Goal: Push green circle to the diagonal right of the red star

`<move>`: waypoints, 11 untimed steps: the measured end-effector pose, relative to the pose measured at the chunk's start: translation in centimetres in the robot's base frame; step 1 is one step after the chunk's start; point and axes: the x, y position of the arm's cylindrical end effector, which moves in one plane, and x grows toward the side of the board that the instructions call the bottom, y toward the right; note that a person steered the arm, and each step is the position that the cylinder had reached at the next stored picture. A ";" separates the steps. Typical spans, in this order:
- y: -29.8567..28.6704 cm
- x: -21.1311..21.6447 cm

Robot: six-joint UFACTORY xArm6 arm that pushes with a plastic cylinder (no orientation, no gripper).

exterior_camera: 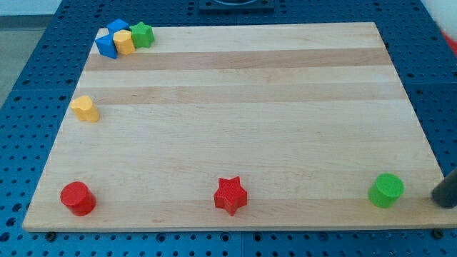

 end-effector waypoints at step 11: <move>-7.6 -4.1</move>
